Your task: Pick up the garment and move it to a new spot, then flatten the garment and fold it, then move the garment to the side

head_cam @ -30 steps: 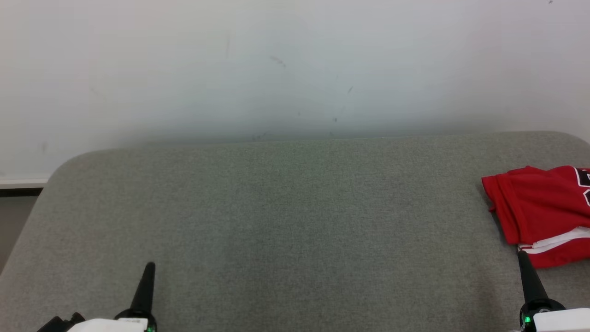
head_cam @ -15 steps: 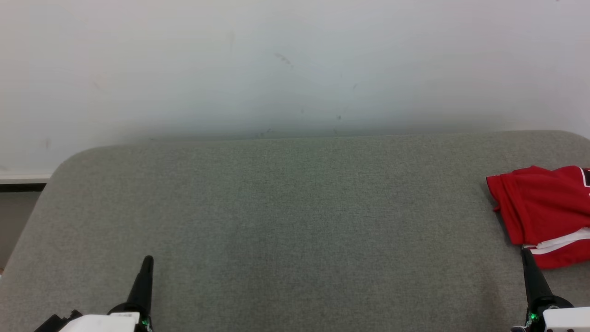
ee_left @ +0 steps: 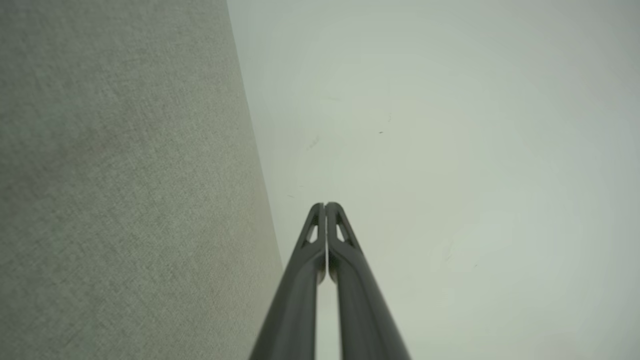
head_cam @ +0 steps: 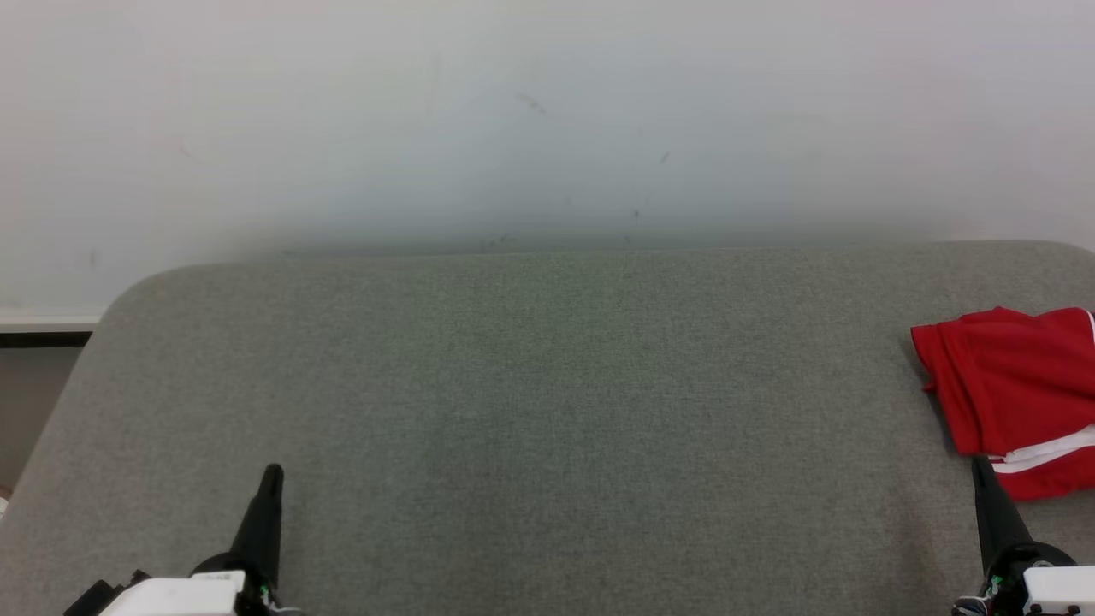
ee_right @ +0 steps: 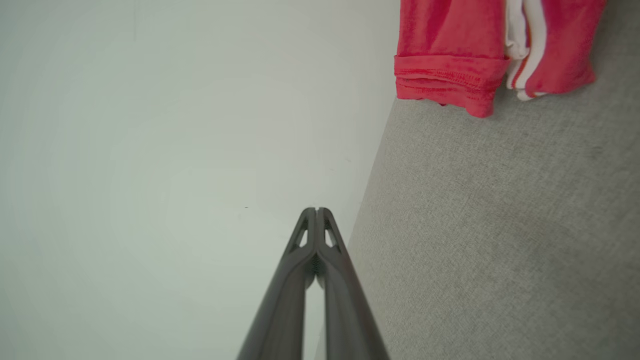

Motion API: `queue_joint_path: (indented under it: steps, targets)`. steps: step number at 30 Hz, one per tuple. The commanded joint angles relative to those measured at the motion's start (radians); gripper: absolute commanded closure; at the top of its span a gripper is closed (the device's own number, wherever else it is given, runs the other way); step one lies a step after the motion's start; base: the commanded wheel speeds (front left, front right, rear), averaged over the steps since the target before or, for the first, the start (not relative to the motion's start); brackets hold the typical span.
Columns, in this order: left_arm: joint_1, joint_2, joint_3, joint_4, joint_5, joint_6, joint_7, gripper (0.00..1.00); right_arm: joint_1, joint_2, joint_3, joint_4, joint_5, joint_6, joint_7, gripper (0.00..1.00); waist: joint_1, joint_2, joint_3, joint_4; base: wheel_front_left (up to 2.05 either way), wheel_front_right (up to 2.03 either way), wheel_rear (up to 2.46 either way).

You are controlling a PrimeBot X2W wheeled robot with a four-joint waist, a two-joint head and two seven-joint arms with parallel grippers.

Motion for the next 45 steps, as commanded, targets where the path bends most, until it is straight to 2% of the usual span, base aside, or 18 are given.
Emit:
queue_joint_path:
  steps: [1,12,45]
  targets:
    - [-0.01,0.008,0.005,-0.005,-0.028,-0.005,0.007,1.0,-0.011,0.001,-0.007,0.002,0.02,-0.002,0.008,1.0,0.0,0.0,0.001,0.001,0.0,0.0,0.0]
    - [-0.017,0.008,0.01,-0.005,-0.093,-0.006,0.025,1.0,-0.017,0.006,-0.021,0.003,0.075,-0.002,0.024,1.0,0.0,0.0,0.007,0.008,0.0,0.0,0.0]
    - [-0.017,0.008,0.01,-0.005,-0.091,-0.006,0.025,1.0,-0.017,0.007,-0.022,0.003,0.069,-0.002,0.026,1.0,0.0,0.0,0.007,0.008,0.0,0.0,0.0]
